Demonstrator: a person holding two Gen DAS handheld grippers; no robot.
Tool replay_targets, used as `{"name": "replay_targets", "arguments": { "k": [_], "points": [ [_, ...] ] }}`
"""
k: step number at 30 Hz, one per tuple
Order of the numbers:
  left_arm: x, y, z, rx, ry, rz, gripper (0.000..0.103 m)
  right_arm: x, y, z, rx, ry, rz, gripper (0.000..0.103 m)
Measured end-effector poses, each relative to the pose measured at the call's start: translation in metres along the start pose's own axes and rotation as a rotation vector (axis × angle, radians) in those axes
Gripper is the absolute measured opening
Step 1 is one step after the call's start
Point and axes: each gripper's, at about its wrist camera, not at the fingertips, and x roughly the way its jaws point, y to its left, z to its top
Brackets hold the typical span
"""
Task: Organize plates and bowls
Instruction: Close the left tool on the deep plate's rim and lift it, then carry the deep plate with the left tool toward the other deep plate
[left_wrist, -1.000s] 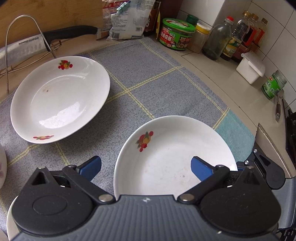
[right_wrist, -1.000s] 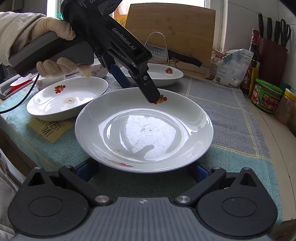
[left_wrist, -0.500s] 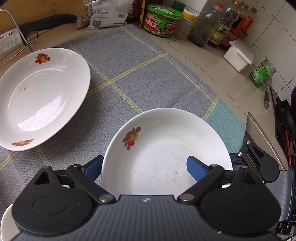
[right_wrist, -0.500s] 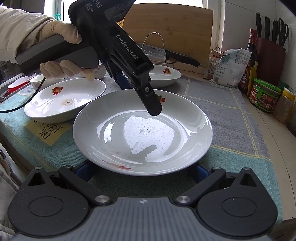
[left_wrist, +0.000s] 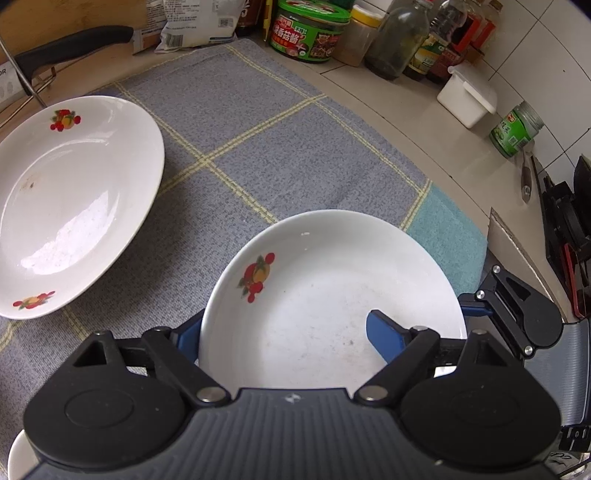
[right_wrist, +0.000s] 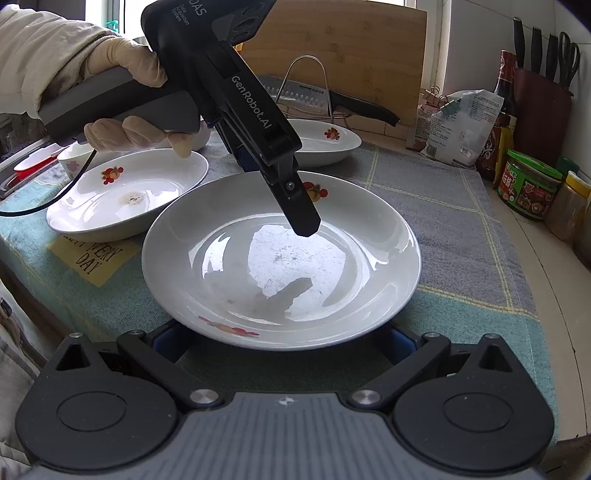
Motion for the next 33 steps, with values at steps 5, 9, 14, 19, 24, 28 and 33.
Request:
{"name": "replay_targets", "arguments": {
  "k": [5,9,14,19,24,28,33],
  "points": [
    [0.001,-0.001,0.001,0.015,0.008,0.004,0.088,0.000,0.004,0.003,-0.025,0.005,-0.017,0.103],
    [0.001,-0.001,0.001,0.023,0.011,0.004,0.087,0.000,0.005,0.005,-0.026,0.017,-0.040,0.103],
    [-0.001,-0.003,0.002,0.036,0.005,0.011,0.087,-0.003,0.001,0.009,-0.015,0.010,-0.066,0.103],
    [-0.003,-0.005,0.004,0.043,-0.009,0.011,0.086,-0.003,-0.003,0.013,-0.022,0.008,-0.084,0.103],
    [0.001,-0.002,0.005,0.041,0.007,0.010,0.085,0.000,-0.010,0.012,-0.015,0.017,-0.052,0.103],
    [0.002,0.000,0.006,0.044,0.017,-0.002,0.083,0.004,-0.011,0.009,-0.036,0.040,-0.011,0.103],
    [0.003,0.001,0.009,0.052,0.007,-0.001,0.081,0.005,-0.018,0.009,-0.027,0.046,0.044,0.103]
  ]
}}
